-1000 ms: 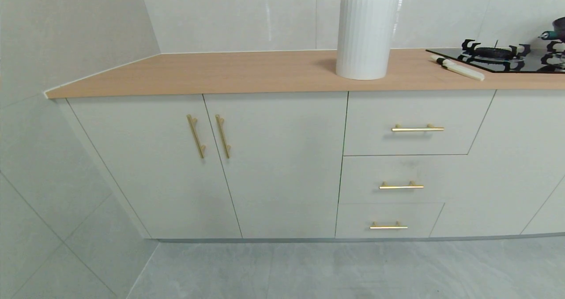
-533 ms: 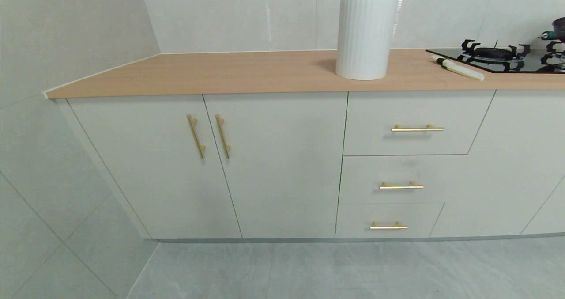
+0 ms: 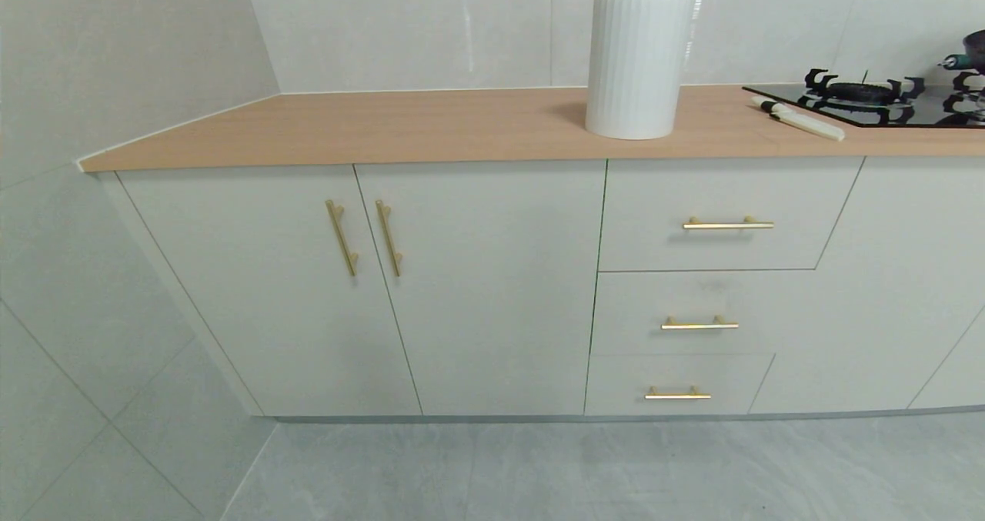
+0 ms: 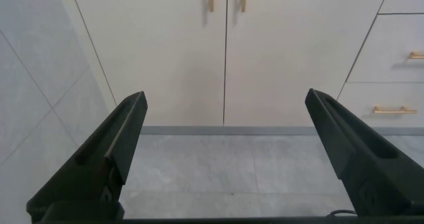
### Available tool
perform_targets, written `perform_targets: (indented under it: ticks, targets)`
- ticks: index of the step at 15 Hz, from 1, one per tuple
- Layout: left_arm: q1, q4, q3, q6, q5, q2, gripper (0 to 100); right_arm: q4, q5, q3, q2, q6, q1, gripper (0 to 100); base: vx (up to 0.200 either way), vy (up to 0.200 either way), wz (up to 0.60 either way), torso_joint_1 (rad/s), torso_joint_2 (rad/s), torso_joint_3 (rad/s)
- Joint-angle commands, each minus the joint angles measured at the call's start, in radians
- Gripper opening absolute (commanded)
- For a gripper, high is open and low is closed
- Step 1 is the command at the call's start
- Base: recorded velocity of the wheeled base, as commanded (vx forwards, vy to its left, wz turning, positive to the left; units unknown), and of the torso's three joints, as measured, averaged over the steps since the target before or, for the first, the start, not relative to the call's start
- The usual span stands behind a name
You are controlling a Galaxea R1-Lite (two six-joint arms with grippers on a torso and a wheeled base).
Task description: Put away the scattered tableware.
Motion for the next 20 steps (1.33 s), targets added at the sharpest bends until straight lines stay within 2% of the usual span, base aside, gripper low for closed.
perform_targets:
  ticks: [1,5,6,8,9,11,13,20]
  targets:
    - [0.000,-0.001,0.000,0.000,0.000,0.000,100,0.014,0.052,0.007,0.003,-0.001,0.000,100,0.000,0.000,0.00,0.000,0.00,0.000]
    - [0.000,-0.001,0.002,0.006,-0.004,0.000,100,0.003,0.073,0.007,0.003,-0.012,0.000,100,0.000,0.000,0.00,0.000,0.00,0.000]
    - [0.000,0.001,0.002,0.032,0.000,0.000,100,0.003,0.070,0.007,0.003,0.013,0.000,100,0.000,0.000,0.00,0.000,0.00,0.000]
    - [0.000,-0.001,0.000,0.013,-0.009,0.000,100,0.003,0.070,0.007,0.003,0.014,0.000,100,0.000,0.000,0.00,0.000,0.00,0.000]
    - [0.000,0.001,0.002,0.023,-0.015,0.000,100,0.003,0.069,0.007,0.003,0.014,0.000,100,0.000,0.000,0.00,0.000,0.00,0.000]
    - [0.000,0.001,0.000,0.021,-0.015,0.000,100,0.003,0.069,0.007,0.003,0.013,0.000,100,0.000,0.000,0.00,0.000,0.00,0.000]
    - [0.000,0.001,0.000,0.010,-0.015,0.000,100,0.003,0.070,0.007,0.003,0.013,0.000,100,0.200,0.000,0.00,0.005,0.00,0.005]
    - [0.000,0.001,0.000,0.009,-0.015,0.000,100,0.003,0.070,0.007,0.003,0.013,0.000,100,0.200,0.000,0.00,0.000,0.00,0.003]
